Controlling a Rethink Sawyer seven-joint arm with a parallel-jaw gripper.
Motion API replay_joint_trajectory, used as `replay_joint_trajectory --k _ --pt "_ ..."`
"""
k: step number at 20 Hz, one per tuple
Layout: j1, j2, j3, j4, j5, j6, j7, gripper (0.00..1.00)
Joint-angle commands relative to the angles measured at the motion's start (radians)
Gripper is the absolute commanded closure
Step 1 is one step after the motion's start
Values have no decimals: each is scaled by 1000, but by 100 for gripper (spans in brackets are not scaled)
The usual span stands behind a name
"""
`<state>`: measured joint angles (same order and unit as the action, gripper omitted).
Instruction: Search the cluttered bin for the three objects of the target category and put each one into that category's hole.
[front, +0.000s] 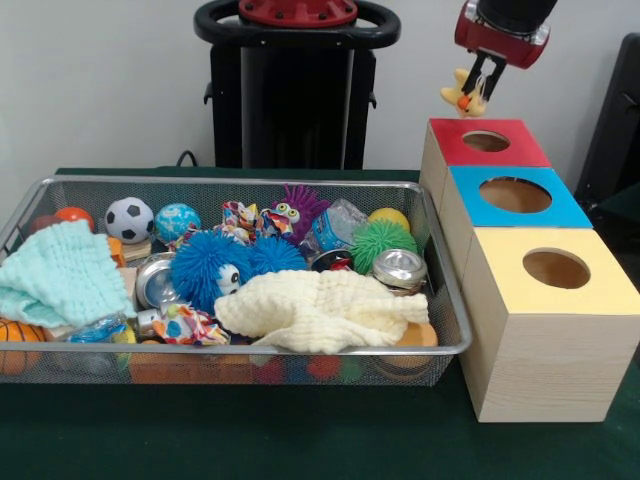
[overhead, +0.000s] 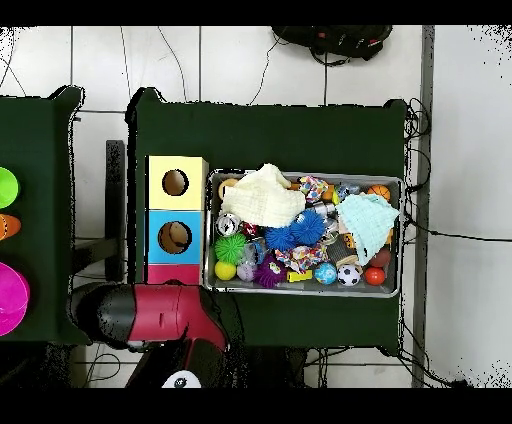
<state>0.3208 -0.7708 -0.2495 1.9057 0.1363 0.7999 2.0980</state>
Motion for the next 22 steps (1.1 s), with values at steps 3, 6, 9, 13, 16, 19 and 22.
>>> replay_joint_trajectory --k 3,6,9,13,16,19,22 --pt "13 89 11 -71 28 6 258 100" --pt "28 113 6 -79 37 -15 272 100" --pt "34 144 1 -97 44 -32 278 100" --pt "49 159 -4 -113 58 -25 287 100" --pt "59 177 -6 -134 67 -20 298 100" --pt "66 187 -8 -144 81 -16 302 100" --pt "72 188 -16 -153 88 -4 297 100"
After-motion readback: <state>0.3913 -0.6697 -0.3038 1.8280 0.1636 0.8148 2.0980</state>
